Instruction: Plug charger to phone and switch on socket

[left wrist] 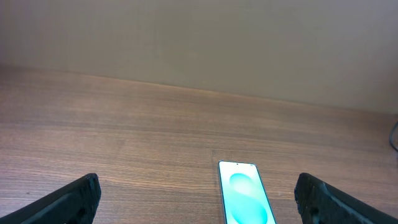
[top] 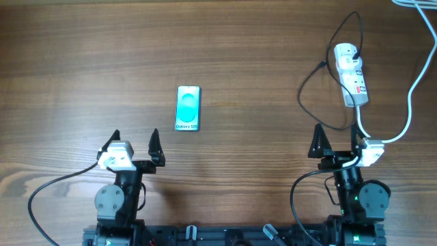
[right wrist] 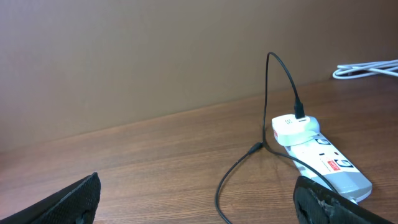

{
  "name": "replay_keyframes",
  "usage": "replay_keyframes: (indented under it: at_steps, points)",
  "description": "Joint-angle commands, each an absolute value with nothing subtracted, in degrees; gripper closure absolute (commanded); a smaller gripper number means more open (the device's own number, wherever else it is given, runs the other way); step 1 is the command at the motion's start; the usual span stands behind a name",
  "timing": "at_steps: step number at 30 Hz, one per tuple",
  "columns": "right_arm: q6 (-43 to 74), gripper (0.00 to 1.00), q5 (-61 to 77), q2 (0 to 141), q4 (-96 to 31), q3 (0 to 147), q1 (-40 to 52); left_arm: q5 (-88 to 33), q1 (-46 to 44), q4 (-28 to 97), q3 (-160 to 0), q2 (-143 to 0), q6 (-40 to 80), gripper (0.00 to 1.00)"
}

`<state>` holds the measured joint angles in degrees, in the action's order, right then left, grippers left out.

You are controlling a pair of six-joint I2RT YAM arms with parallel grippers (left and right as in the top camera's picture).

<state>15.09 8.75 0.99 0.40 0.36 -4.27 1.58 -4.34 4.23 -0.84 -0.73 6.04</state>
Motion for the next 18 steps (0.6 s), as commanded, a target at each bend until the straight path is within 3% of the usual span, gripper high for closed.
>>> replay_keyframes:
  at_steps: [1, 12, 18]
  points:
    - [15.1, 0.00, 8.2, 0.2, 0.6, 0.3, -4.4, 2.0, -4.3, 3.9, -0.3, -0.2, 4.7, 0.00]
    - [15.1, 0.00, 8.2, 0.3, 0.6, 0.3, -4.4, -4.1, -4.3, 3.6, -1.0, -0.2, 5.1, 0.00]
    - [15.1, 0.00, 8.2, 0.3, 0.6, 0.3, -4.4, -5.5, -4.3, 11.7, -7.9, -1.4, 5.1, 0.00]
